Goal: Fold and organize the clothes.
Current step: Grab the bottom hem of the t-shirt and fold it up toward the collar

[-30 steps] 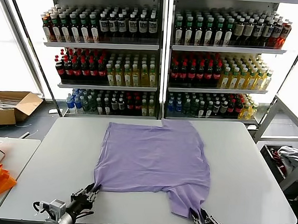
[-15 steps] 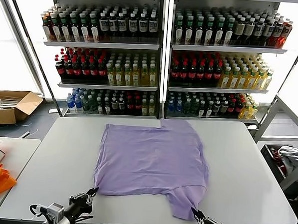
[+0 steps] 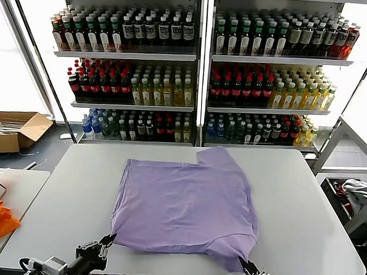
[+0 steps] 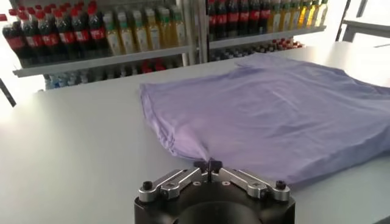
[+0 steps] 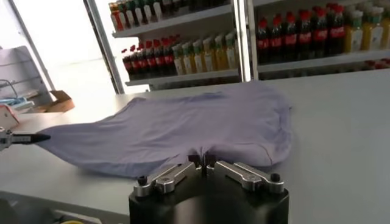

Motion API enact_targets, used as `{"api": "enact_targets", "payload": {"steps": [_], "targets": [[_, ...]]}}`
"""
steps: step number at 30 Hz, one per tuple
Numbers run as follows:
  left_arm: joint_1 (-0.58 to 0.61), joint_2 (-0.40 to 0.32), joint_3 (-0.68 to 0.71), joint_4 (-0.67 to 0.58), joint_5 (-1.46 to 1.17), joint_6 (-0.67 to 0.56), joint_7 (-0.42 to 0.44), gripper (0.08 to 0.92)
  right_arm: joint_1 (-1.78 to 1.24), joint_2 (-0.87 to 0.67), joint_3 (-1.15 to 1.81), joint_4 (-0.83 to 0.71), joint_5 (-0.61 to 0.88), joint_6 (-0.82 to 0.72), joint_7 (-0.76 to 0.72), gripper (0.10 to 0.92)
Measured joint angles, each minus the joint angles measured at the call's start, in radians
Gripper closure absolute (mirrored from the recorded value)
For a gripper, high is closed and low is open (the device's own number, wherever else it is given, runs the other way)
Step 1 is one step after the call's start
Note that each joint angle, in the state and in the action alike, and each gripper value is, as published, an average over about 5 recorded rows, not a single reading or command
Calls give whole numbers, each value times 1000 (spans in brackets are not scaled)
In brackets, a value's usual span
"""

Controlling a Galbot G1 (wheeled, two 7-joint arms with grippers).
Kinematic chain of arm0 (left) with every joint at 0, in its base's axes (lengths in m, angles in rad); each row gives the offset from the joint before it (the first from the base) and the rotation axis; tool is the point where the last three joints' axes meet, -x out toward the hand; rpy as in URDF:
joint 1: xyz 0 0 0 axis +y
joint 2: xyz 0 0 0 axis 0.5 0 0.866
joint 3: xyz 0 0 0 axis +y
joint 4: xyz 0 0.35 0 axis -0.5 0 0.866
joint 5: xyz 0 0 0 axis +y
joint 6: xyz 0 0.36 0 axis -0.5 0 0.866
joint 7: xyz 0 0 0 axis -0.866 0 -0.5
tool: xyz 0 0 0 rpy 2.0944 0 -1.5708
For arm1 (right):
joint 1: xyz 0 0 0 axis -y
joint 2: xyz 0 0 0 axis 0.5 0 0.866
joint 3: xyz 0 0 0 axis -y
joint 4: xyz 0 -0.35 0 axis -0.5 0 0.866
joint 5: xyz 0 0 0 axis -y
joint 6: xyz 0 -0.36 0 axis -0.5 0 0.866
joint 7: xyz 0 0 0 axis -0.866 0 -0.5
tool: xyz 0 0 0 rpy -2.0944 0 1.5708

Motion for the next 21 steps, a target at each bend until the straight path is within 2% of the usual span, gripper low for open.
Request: {"api": "enact_targets", "payload": {"steps": [8,21], "targets": [[-13,46,-2,6,-16,29,11,914,132,-11,-13,-39,63,-24,39,907],[-182,195,26,112,-149,47,93,914,438,-42,-72,-168,138,-75,124,907]]}}
